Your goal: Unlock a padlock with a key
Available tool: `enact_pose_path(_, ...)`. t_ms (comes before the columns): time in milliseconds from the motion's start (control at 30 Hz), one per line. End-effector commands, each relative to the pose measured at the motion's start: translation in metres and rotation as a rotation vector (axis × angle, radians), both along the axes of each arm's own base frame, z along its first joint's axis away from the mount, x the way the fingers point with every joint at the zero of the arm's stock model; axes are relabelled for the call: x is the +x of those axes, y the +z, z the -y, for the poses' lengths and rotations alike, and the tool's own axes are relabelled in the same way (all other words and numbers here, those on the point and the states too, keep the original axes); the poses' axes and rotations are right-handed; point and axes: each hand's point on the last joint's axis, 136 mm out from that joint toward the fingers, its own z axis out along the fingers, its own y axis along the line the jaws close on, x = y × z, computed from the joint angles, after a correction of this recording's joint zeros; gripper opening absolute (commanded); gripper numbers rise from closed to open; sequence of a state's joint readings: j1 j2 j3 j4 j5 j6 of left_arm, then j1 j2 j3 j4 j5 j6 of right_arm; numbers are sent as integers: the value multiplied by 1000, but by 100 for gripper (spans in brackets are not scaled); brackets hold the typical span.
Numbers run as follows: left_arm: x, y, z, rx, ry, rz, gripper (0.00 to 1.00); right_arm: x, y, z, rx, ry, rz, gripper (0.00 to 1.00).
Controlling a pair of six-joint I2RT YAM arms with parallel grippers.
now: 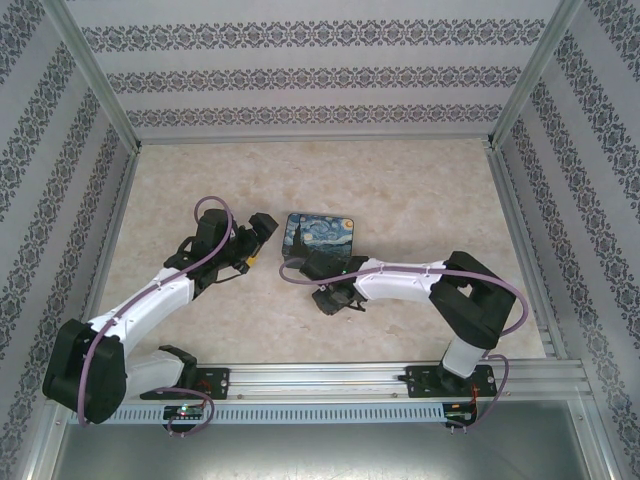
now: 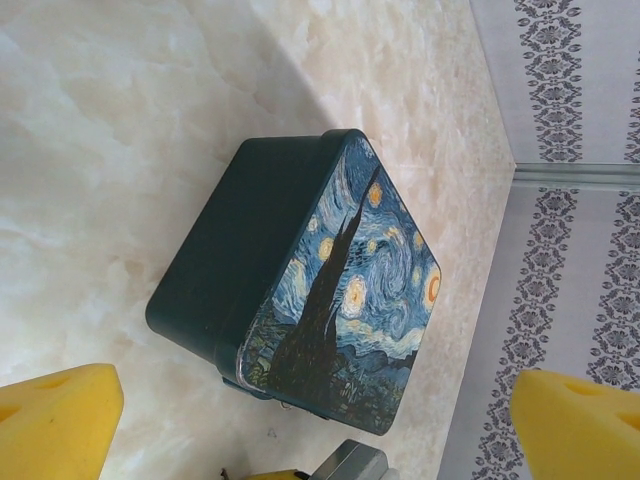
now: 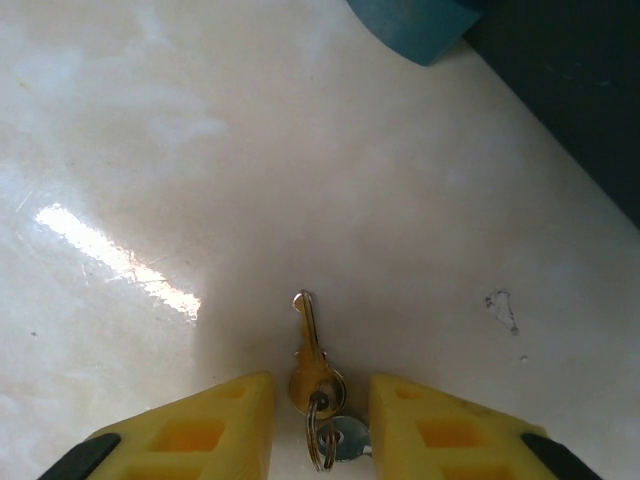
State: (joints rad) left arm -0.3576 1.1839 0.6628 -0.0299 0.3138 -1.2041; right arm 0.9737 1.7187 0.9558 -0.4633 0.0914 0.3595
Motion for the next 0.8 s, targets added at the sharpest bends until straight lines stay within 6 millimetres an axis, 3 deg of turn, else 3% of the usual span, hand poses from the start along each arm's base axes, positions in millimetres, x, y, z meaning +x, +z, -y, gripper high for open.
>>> enact_pose_path(0, 3, -1, -2, -11, 5, 8, 100, -14, -19, 27, -150, 8, -53, 28)
enact_pose_path(100, 2, -2, -2, -10, 4, 6, 100, -12, -24, 26, -169, 2, -53, 21)
enact_pose_path(267, 1, -4, -2, -6, -2, 2, 100, -14, -30, 25, -172, -13, -76, 0)
enact_pose_path(333, 1, -3, -1, -8, -6, 7, 100, -16, -27, 22, -146, -24, -85, 0)
enact_pose_path(600, 2, -1, 3, -11, -37, 23, 100, -12, 25, 1, 99, -124, -62, 0)
enact_pose_path(767, 3, -1, 10, -23, -75, 26, 100, -7, 47, -3, 192, -167, -45, 0)
